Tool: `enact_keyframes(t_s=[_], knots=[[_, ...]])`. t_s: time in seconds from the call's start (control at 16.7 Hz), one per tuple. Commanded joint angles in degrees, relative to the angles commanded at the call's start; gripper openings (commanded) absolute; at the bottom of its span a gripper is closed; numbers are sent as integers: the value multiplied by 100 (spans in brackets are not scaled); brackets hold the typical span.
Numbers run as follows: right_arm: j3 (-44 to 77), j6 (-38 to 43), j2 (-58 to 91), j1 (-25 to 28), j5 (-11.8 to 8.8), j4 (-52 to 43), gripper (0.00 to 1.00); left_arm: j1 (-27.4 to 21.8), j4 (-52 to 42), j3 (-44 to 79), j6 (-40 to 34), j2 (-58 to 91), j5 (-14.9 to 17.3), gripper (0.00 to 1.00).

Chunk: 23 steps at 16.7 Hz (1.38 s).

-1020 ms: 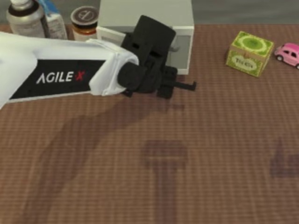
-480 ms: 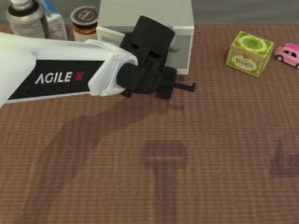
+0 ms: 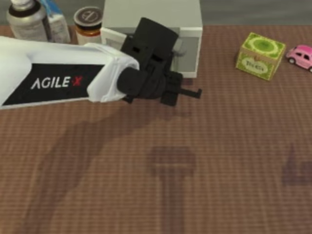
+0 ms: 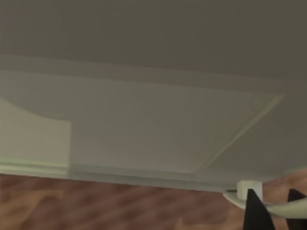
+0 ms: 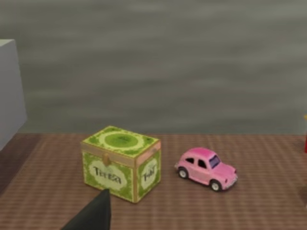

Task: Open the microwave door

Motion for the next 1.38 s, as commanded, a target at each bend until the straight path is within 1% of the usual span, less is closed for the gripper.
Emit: enact_keyframes(t_s=[1.2,1.38], knots=[[0,0,0,0,0,0,100,0,0,0,0,0,0,0],[0,0,0,0,0,0,100,-19,15,-42,36,-25,84,0]])
